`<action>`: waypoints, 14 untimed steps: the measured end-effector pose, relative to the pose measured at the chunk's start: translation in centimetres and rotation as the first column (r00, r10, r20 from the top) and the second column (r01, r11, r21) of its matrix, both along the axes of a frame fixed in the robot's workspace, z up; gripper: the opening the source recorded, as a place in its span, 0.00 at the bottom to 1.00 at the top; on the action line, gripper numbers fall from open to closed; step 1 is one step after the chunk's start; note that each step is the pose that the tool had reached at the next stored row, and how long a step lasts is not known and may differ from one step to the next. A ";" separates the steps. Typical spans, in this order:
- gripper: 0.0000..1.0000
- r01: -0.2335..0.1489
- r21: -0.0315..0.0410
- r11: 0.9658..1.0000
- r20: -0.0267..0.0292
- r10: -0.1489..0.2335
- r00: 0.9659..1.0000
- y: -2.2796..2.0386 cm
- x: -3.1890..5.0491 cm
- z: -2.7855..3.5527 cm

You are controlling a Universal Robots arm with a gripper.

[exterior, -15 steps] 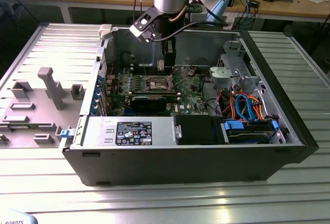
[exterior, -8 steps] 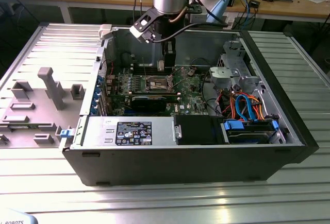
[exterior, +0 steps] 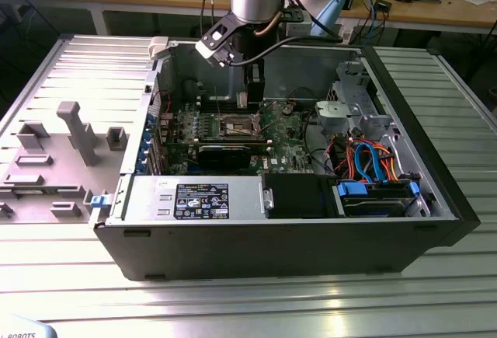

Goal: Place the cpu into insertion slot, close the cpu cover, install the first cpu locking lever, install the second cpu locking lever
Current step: 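Place the cpu into insertion slot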

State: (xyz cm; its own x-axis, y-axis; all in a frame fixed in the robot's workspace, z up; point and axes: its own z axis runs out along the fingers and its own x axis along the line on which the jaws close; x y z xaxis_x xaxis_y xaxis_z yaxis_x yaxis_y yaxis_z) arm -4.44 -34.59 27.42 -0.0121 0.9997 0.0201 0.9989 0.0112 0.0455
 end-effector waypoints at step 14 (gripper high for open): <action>0.55 0.001 0.000 1.000 0.000 -0.001 1.000 0.00 -0.09 -0.48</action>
State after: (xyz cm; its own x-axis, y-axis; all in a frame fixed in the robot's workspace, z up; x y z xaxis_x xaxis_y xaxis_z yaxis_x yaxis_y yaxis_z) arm -4.52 -34.59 26.94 -0.0107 0.9997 0.0201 0.9989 0.0098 0.0453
